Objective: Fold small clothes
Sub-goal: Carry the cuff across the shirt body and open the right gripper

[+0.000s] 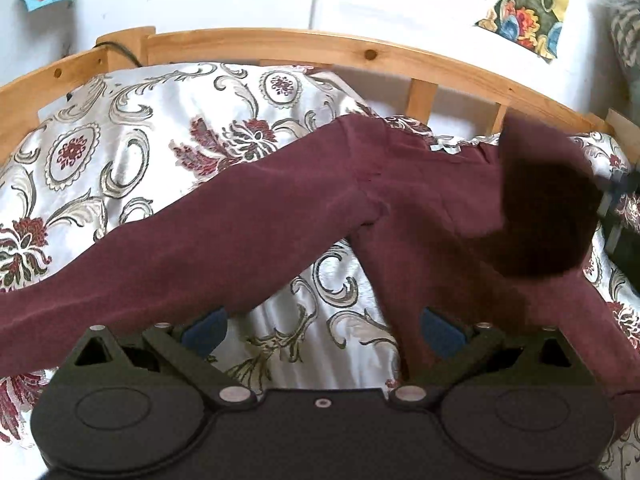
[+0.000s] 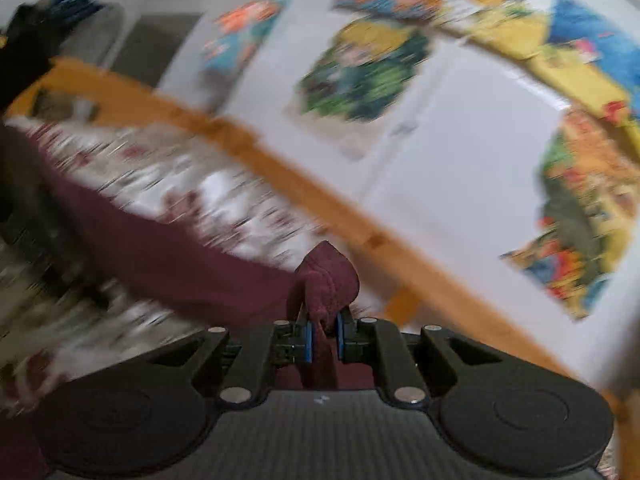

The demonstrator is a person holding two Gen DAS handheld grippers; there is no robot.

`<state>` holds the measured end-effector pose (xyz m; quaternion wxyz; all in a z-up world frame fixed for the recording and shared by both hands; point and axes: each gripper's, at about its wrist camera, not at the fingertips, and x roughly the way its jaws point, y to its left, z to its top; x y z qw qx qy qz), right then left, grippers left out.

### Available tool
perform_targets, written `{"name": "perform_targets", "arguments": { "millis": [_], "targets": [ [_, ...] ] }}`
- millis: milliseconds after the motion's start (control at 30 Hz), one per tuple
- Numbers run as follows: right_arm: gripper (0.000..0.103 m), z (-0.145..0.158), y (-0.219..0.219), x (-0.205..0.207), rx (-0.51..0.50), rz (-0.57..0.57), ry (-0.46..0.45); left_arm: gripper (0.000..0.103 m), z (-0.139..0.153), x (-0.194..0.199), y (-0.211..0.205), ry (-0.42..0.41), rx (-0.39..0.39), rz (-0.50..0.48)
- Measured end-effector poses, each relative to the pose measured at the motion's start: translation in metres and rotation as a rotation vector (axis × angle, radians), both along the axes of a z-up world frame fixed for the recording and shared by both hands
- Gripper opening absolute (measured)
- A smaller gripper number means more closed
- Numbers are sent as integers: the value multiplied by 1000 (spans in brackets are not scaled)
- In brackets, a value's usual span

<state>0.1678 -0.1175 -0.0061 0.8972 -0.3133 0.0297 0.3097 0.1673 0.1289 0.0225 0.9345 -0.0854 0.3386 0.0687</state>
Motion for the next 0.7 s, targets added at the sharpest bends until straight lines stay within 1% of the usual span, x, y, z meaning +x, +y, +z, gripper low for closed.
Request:
{"name": "perform_targets", "arguments": {
  "millis": [33,167,233,267,300,333,367,400,433,467,567,700],
  "targets": [
    [13,-12,4,-3,-36,18,24,102,0,0,2,-4,-10,-2],
    [14,-39,4,-7,-107,54,105,102,1,4,7,-34,-71,-32],
    [20,-47,1,-7,-123,74,164,102,3,11,7,-55,-91,-55],
    [30,-50,-1,-5,-129,92,201,102,4,15,6,-68,-101,-69],
    [48,-53,-2,-4,-137,113,239,102,5,20,6,-80,-112,-82],
    [57,-55,-7,-6,-137,136,274,102,6,24,5,-88,-122,-92],
    [69,-55,-13,-8,-137,154,297,102,6,30,3,-96,-133,-102],
    [74,-54,-20,-10,-135,166,315,102,5,34,1,-101,-141,-112],
    [76,-52,-27,-10,-131,167,320,102,4,39,-1,-103,-147,-122],
    [78,-50,-35,-8,-123,153,317,102,2,45,-5,-101,-149,-131],
    [80,-33,-67,13,-55,38,319,102,-13,58,-17,-68,-152,-163],
    [80,-6,-112,77,51,-200,326,102,-42,68,-37,-4,-123,-197]
  ]
}}
